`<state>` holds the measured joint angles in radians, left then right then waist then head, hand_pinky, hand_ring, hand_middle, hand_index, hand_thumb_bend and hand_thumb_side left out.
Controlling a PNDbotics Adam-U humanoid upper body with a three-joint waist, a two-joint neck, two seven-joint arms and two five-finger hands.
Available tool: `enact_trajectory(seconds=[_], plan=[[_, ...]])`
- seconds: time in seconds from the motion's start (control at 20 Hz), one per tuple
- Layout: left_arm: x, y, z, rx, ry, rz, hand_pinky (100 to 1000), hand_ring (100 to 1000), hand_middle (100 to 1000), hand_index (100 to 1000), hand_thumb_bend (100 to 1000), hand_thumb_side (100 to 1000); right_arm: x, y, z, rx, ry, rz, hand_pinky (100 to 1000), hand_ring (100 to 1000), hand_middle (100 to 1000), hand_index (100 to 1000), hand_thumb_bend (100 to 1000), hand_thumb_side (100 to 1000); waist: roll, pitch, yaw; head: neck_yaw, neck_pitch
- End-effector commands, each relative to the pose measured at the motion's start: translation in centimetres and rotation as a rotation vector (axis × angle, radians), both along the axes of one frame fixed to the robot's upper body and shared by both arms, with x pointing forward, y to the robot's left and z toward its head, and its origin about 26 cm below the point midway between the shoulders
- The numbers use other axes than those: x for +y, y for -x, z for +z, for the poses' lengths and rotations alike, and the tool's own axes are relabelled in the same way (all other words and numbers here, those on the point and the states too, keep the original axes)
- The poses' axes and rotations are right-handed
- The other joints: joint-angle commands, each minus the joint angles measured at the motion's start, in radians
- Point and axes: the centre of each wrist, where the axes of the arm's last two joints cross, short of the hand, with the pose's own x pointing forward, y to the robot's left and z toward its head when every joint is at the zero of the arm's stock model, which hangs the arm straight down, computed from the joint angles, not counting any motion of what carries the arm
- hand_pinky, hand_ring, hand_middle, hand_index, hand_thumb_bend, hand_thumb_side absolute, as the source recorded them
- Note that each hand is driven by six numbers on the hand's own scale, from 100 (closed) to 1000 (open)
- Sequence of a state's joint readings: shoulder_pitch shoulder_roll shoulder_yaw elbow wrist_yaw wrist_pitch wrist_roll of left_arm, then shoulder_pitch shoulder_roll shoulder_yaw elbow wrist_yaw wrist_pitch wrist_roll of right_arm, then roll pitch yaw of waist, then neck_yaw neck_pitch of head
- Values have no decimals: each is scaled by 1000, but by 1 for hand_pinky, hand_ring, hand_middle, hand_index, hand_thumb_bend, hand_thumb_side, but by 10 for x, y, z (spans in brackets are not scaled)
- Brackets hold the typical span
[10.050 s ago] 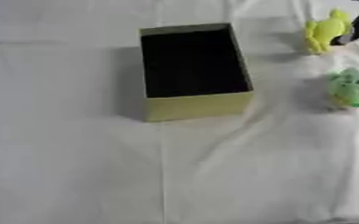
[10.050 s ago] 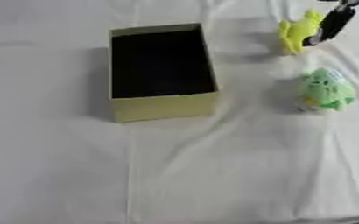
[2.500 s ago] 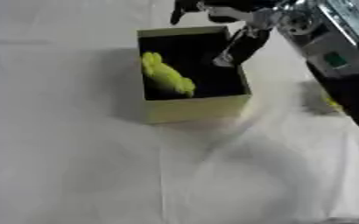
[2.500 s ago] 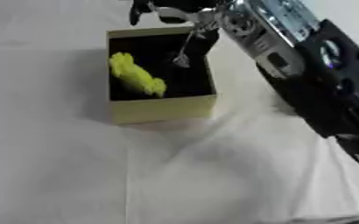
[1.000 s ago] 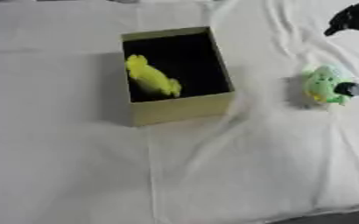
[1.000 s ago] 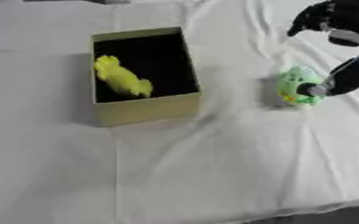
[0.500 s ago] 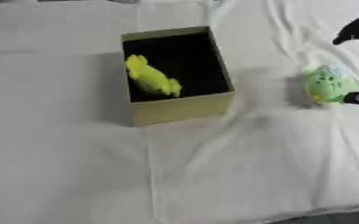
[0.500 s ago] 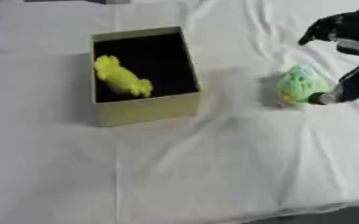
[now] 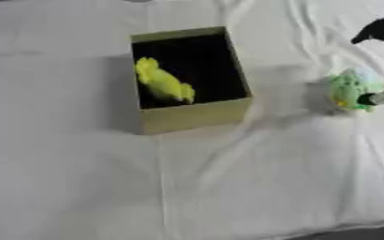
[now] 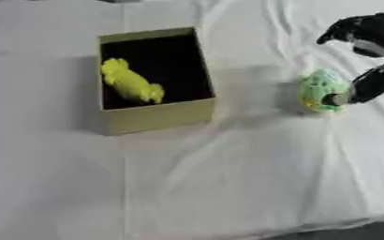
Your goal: Pick up objects on the table and place them in the box.
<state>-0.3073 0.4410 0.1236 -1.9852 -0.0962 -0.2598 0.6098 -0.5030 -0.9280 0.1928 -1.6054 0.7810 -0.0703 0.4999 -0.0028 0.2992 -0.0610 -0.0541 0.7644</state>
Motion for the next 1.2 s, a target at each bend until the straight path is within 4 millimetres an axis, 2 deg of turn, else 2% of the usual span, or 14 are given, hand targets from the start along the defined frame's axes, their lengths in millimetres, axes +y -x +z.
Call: enact_trajectory(seconds=[0.05,0.4,0.7,0.9,0.95,1.0,1.05,1.1,1.15,1.2], plan=[[0,2,8,-22,-16,-6,548,504,615,727,166,739,-10,-7,0,-12,-8,-40,852,907,869,928,597,364,0,-13,5,-10,-5],[0,2,8,-21,-13,-11,547,502,614,726,163,739,-31,-19,-22,63,-34,-124,838,898,860,935,603,371,4,-6,18,-27,-10],[-1,2,8,-18,-13,-13,546,500,614,725,161,739,-45,-21,-27,87,-32,-179,826,888,850,932,590,393,4,-2,21,-30,-11],[-1,2,8,-18,-14,-16,546,499,614,724,160,738,-45,-21,-26,98,-23,-182,793,845,742,872,551,444,4,1,21,-34,-13],[-1,2,8,-17,-14,-16,546,499,613,724,159,738,-44,-20,-26,96,-24,-177,769,817,669,820,543,439,4,1,20,-34,-13],[-1,2,8,-17,-15,-16,546,499,613,723,159,738,-44,-20,-25,92,-27,-172,754,799,632,798,537,428,4,1,20,-35,-13],[-1,2,8,-17,-15,-16,546,499,613,723,158,737,-43,-20,-25,86,-32,-167,725,753,560,739,497,394,4,2,20,-36,-13],[-1,2,8,-17,-16,-16,545,499,613,723,157,736,-42,-19,-24,75,-45,-159,714,735,533,713,459,377,4,2,20,-36,-14],[-1,2,8,-16,-18,-16,545,498,613,722,156,735,-41,-19,-23,63,-60,-148,699,703,502,678,365,325,4,1,21,-37,-14],[-1,2,8,-15,-19,-15,545,498,613,722,157,735,-40,-19,-23,55,-76,-138,693,693,498,675,315,270,3,1,22,-37,-13]])
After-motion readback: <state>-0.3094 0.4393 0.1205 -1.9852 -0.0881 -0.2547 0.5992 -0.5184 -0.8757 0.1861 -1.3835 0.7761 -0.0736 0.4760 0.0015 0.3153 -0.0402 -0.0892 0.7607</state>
